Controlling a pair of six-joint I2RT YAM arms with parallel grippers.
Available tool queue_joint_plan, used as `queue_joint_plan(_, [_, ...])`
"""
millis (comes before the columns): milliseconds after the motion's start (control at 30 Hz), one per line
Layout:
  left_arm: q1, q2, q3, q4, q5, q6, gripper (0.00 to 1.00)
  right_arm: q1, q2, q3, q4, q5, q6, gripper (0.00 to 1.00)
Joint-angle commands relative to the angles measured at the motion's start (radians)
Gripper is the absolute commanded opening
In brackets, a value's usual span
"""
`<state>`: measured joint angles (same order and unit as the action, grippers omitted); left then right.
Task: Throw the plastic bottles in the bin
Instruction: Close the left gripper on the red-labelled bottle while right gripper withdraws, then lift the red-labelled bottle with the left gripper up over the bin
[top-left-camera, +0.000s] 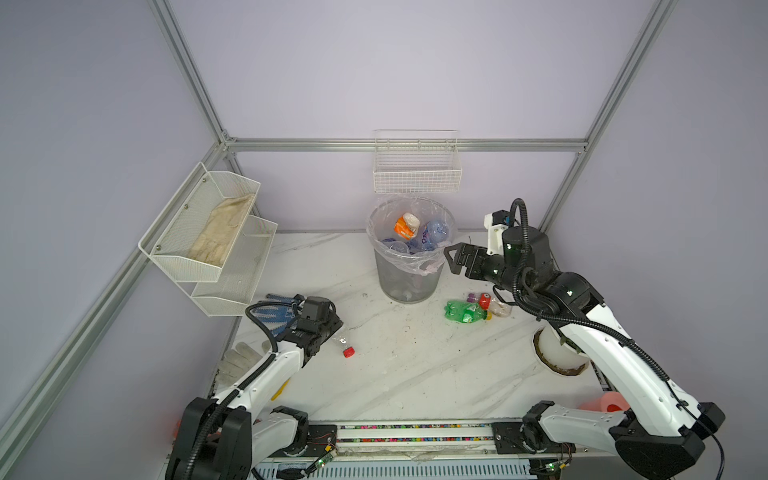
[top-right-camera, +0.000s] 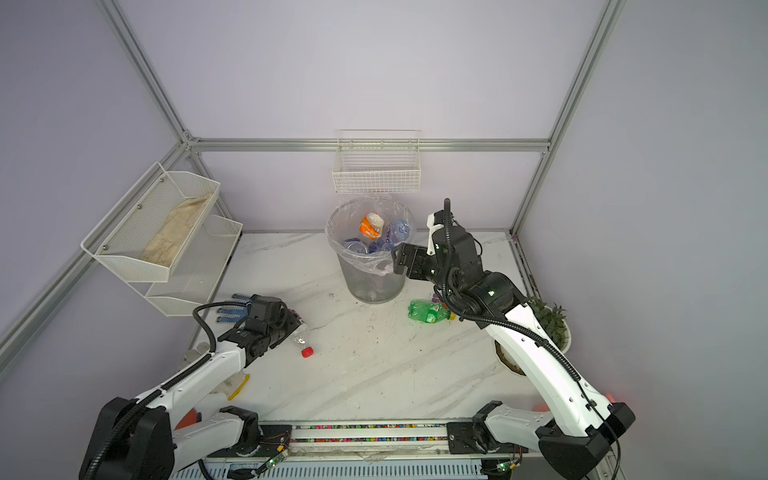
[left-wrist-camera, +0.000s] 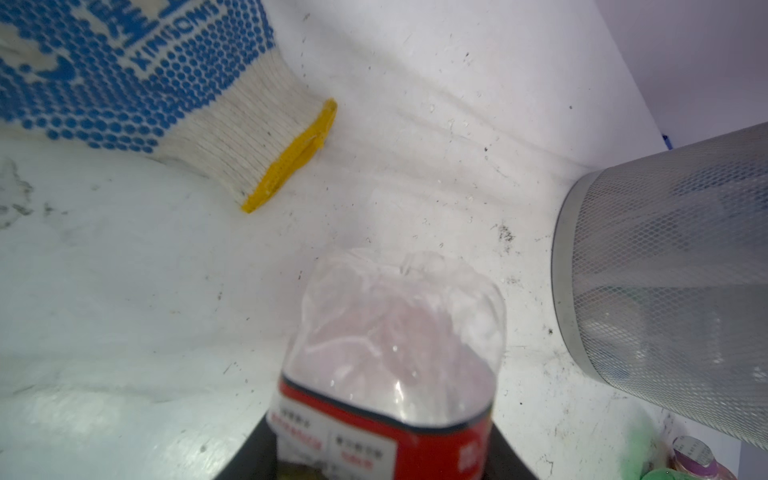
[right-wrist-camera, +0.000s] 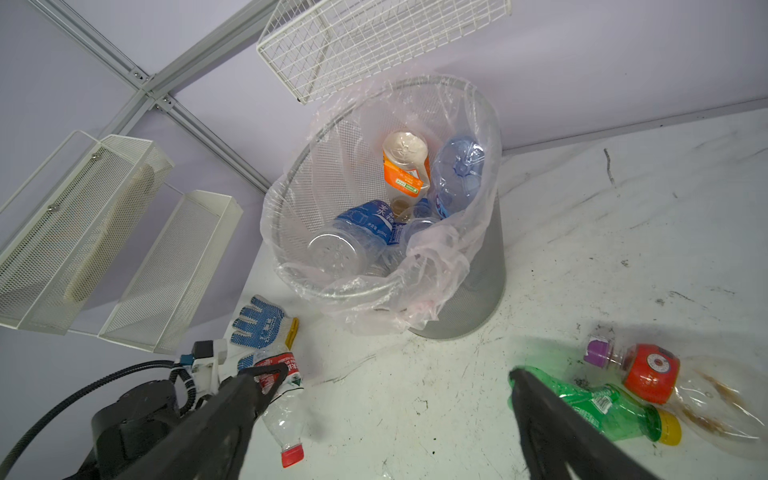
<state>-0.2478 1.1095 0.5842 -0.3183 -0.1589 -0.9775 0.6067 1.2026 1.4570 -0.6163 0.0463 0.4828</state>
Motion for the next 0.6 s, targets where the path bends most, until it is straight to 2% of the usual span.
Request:
queue_joint_plan(0, [-0.01,-0.048,0.129,-0.079,-0.05,0.067,0.34,-0.004,-0.026,-0.044,0.011,0.031,0.005,0.97])
queue_joint_plan(333, [-0.08,-0.143,0.329,-0.12,-0.127,0.198,0.34,-0.004,-0.101,-0.173,0.012,0.056,0.025,0.97])
queue_joint_plan(567, [-0.194,-0.1,0.555,-0.141,-0.219,0.353,0.34,-0.004,-0.144,-0.258,0.015,0.078,0.055,0.97])
